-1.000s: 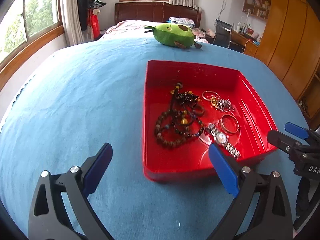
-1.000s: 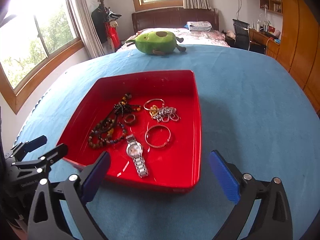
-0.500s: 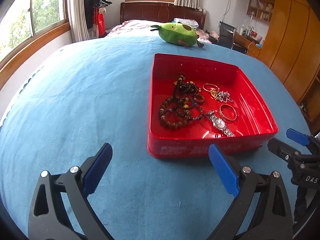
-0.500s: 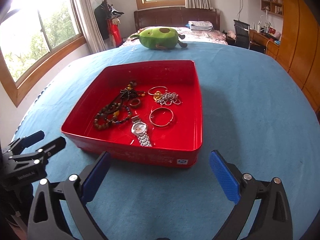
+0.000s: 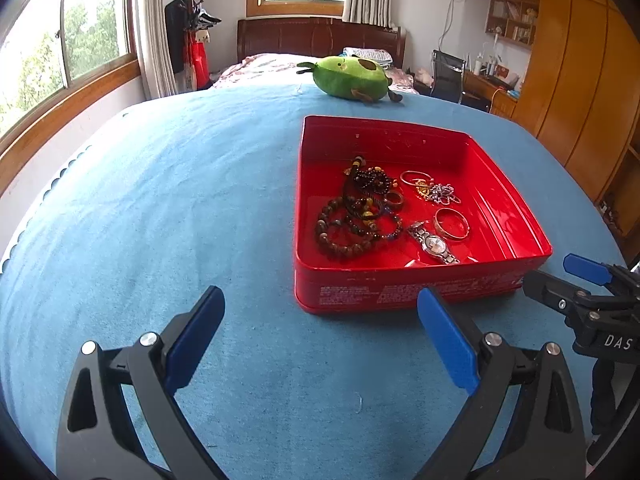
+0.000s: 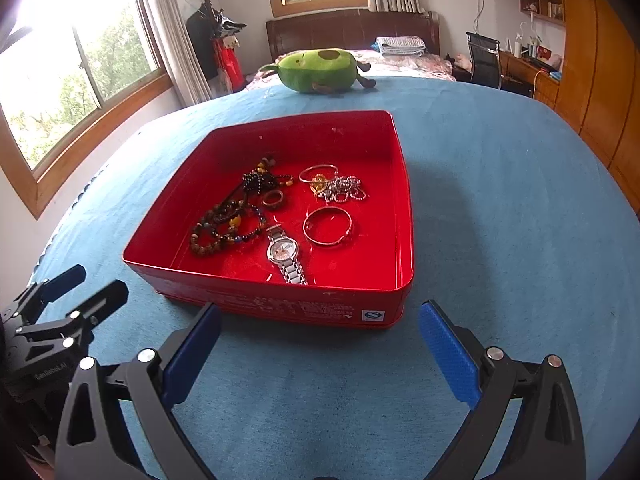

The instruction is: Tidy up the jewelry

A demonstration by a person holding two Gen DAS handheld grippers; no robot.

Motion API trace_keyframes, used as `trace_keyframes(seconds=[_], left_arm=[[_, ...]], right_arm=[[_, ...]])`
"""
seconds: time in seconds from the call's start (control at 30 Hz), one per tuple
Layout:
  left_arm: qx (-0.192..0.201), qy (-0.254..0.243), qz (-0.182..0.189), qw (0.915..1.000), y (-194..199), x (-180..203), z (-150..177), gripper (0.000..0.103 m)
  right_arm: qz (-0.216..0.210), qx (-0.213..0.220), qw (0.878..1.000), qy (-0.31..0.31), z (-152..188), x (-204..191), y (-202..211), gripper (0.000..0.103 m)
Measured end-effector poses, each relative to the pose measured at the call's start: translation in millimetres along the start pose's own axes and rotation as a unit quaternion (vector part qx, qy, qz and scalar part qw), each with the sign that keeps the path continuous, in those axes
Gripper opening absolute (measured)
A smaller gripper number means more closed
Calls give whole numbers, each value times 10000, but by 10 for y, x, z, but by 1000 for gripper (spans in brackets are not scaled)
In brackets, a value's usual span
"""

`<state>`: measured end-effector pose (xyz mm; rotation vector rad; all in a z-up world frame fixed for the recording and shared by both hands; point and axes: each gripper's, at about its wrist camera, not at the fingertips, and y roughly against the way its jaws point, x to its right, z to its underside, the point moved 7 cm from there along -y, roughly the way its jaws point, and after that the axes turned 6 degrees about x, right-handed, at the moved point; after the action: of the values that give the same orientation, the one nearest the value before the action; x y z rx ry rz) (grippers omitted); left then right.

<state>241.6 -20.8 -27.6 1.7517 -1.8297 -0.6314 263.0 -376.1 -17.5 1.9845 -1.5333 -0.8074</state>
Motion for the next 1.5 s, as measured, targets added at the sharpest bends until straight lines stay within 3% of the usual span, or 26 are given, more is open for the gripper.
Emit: trace_keyframes(seconds=[1.5], left_arm=[[-52, 14, -30, 10000, -65, -30, 14, 96]], right_arm=[[-99, -66, 9999, 65, 67, -67, -39, 99]])
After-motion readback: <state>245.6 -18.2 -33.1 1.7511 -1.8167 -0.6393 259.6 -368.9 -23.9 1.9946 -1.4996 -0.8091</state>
